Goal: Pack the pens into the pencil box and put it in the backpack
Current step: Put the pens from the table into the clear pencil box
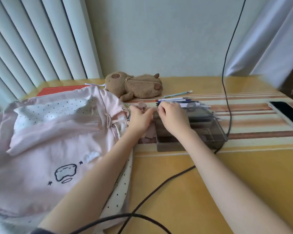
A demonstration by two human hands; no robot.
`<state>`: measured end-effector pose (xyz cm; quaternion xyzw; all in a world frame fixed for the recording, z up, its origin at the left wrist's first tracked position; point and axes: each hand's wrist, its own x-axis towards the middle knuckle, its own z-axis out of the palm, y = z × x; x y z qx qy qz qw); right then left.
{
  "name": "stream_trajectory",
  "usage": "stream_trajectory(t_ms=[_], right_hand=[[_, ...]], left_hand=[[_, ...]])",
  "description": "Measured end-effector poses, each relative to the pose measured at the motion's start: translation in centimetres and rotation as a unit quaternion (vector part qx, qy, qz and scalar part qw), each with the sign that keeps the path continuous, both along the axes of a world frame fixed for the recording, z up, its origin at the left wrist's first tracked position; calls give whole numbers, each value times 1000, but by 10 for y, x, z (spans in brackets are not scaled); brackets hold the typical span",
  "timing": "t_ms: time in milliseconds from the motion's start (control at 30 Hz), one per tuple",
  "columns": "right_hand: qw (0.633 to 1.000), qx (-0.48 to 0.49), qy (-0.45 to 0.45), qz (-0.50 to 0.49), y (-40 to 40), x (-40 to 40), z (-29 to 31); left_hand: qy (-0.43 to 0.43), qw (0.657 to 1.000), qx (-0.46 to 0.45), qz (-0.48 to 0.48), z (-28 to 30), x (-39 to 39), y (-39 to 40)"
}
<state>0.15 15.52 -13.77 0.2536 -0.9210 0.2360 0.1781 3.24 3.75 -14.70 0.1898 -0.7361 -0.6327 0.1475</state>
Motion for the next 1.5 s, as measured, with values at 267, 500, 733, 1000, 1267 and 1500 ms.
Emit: stream_trajectory(t_ms=[267, 500, 733, 1000, 1267, 1500], right_hand=[[997, -16, -54, 50, -1, 11, 2], [957, -277, 1, 87, 12, 8, 26], [960, -263, -64, -70, 69, -21, 9], [954, 123, -263, -69, 82, -23, 0], [940, 241, -221, -100, 64, -29, 7], [919, 285, -250, -109, 54, -32, 9]], left_hand=[[-77, 986, 103, -105, -3, 34, 2], [71, 985, 158, -10, 22, 46, -7], [175, 957, 186, 135, 36, 45, -43], [246, 938, -24, 245, 28, 52, -45], [252, 922, -116, 271, 27, 53, -44], [256, 922, -143, 253, 27, 53, -38]])
